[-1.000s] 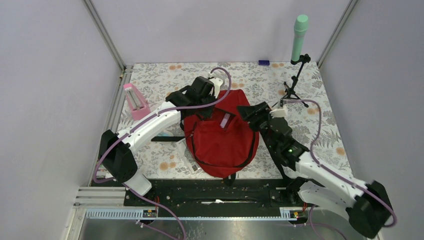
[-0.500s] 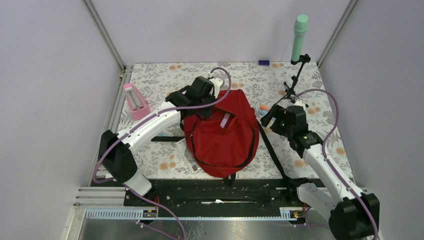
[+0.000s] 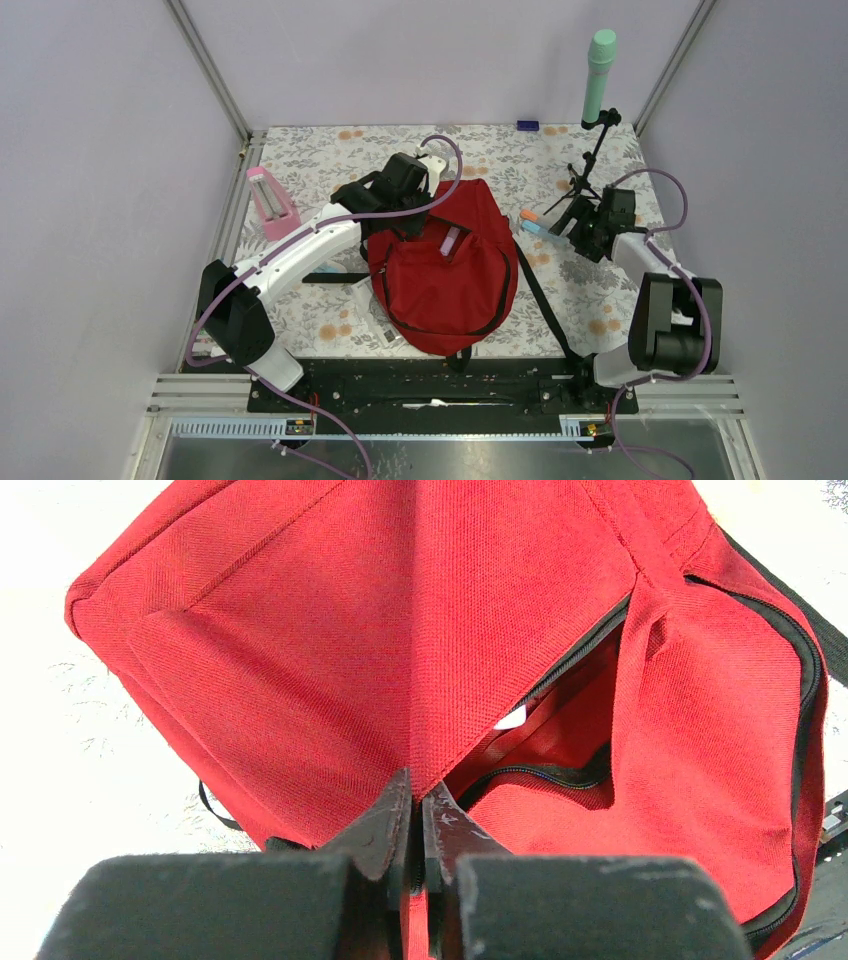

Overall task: Pack the student bag
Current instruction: Adjust the stationery at the center of the board.

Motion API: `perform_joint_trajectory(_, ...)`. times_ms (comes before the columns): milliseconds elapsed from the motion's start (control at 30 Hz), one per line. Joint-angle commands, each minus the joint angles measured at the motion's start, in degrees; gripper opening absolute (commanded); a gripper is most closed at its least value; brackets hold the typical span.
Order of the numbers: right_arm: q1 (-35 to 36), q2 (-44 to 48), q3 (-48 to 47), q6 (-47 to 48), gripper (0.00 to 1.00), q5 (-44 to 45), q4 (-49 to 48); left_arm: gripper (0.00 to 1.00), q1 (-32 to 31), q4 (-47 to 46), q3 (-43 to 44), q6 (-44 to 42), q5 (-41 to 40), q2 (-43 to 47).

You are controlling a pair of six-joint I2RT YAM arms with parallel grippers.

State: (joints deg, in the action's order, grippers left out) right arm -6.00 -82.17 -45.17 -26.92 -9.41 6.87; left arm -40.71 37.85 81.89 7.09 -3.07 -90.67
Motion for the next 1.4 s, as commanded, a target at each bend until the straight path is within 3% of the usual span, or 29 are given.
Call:
perform_joint_trajectory(0,-3.2,-4.8,-5.1,1.0,0.89,-4.8,-4.2,0.00,0.3,-0.3,0.4,-0.6,-1.3,2.6)
perform_joint_trajectory(200,-4.4,-14.1,-12.0,1.8,0.89,-8.8,-0.9,0.01,0.3,-0.1,0.6,-0.3,-1.6,2.1)
perform_joint_trajectory(533,-4.4,-21.0,-17.2,-0.3,0.86,-13.4,2.6,0.03,0.4,-0.1,0.6,-0.3,-2.1,2.1)
perform_joint_trajectory(733,-4.4,-20.9,-15.6,-0.3,0.86,-14.0,2.6,0.03,0.4,-0.1,0.6,-0.3,-2.1,2.3)
perform_joint_trajectory(1100,-1.2,-17.4,-10.8,0.7,0.76,-16.4,5.5,0.03,0.4,-0.1,0.7,-0.1,-1.7,1.9)
perform_joint_trajectory(1367,4.4,-14.5,-10.1,3.3,0.72,-6.3,11.0,0.03,0.4,-0.1,0.7,0.1,-1.1,1.9)
